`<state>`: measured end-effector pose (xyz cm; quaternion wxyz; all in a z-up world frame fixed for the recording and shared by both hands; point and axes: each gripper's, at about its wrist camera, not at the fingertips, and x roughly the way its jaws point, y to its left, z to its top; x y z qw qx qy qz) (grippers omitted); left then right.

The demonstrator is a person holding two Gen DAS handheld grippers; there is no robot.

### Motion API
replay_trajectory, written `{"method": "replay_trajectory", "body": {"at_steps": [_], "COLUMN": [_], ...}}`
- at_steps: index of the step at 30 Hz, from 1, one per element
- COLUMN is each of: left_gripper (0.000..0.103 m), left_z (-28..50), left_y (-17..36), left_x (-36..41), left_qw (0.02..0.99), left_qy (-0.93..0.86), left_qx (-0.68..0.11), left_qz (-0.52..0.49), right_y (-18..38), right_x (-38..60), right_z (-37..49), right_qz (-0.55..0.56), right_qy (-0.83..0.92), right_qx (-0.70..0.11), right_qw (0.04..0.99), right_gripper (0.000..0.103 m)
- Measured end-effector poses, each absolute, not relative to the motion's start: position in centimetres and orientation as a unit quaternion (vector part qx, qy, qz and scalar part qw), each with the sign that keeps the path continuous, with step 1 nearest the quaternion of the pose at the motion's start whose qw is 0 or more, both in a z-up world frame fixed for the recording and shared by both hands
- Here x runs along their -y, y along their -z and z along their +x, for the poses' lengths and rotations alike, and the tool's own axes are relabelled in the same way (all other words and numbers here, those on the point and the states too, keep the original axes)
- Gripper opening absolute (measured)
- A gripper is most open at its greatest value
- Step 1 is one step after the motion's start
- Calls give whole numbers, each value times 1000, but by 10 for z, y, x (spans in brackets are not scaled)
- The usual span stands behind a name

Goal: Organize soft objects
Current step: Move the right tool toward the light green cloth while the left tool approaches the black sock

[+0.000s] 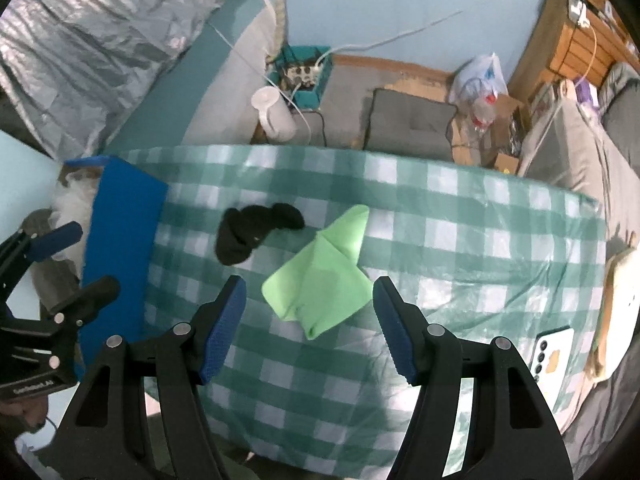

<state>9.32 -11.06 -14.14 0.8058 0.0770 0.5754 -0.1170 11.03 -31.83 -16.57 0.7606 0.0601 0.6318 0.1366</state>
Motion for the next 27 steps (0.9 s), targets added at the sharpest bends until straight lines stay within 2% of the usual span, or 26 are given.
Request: {"method": "replay_trajectory", "body": {"at_steps": [12,27], "left_gripper": [78,78], "left_z": [117,137], "left_y": [184,220], "left_x": [119,127], "left_qw": [786,768], "left_qy": [124,134], "left_qx": [-600,-620], "left_qz": [89,87], "right_y": [211,258], "right_x": [312,294], "right_z": [119,125], "right_qz": [68,19], "right_qy": [-132,-123], "right_qx": [-656,-666], "right_qw": [740,736], "right_gripper": [65,65]}}
